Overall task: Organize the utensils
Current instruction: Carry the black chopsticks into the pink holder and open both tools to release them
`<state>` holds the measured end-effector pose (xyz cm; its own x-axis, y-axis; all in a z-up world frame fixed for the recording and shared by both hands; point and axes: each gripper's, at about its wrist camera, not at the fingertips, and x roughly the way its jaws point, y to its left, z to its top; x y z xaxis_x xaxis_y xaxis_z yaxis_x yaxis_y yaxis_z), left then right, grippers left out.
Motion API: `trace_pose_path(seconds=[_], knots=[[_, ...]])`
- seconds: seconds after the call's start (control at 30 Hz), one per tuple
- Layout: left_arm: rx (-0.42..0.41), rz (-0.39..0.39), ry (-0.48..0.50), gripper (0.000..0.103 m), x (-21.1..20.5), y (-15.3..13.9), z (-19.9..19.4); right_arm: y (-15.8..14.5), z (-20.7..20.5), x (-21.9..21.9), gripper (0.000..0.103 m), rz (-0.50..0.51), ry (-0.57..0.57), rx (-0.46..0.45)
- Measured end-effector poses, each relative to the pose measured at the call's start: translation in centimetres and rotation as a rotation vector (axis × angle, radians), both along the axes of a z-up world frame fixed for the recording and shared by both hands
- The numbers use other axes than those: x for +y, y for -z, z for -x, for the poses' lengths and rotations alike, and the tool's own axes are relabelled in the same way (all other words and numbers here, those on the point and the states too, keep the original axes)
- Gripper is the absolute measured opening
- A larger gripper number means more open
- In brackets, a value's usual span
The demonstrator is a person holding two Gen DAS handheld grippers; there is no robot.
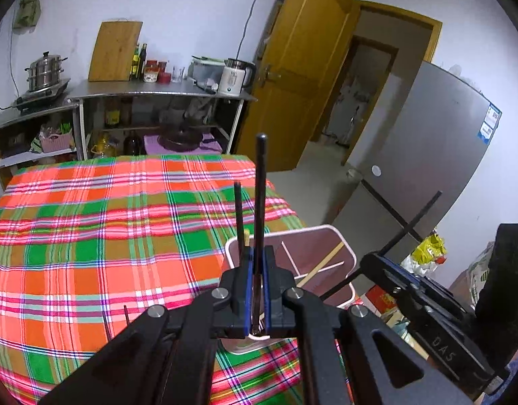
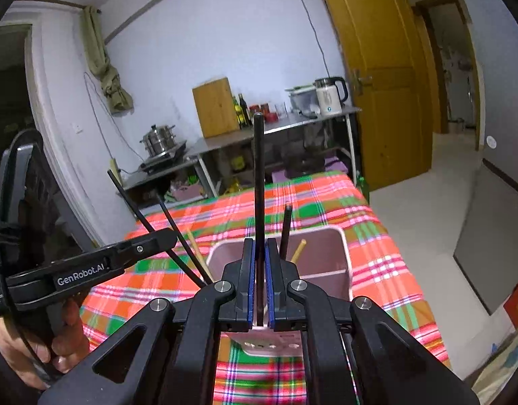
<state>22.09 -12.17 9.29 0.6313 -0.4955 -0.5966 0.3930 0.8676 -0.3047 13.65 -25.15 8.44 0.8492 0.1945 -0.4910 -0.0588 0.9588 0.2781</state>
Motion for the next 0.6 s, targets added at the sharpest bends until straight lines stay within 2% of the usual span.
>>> trace_pose_path(seconds=[0.2,0.37,0.6], knots=[[0.013,-0.015,0.006,0.006,-0.2,1.3,0.2,2.2,-0.6,0.1,0.005,0.003,-0.011,0.058],[0.014,-0.008,0.009,0.024,0.1,1.4,0.5,3.0,-0.9,0.0,0.007,-0.002,-0.015,0.09],[-0.033,0.011,0.008,0.03,1.3,-0.2,2.1,1.6,0.4,0.0,0.011,0.014,-0.004,0.057]])
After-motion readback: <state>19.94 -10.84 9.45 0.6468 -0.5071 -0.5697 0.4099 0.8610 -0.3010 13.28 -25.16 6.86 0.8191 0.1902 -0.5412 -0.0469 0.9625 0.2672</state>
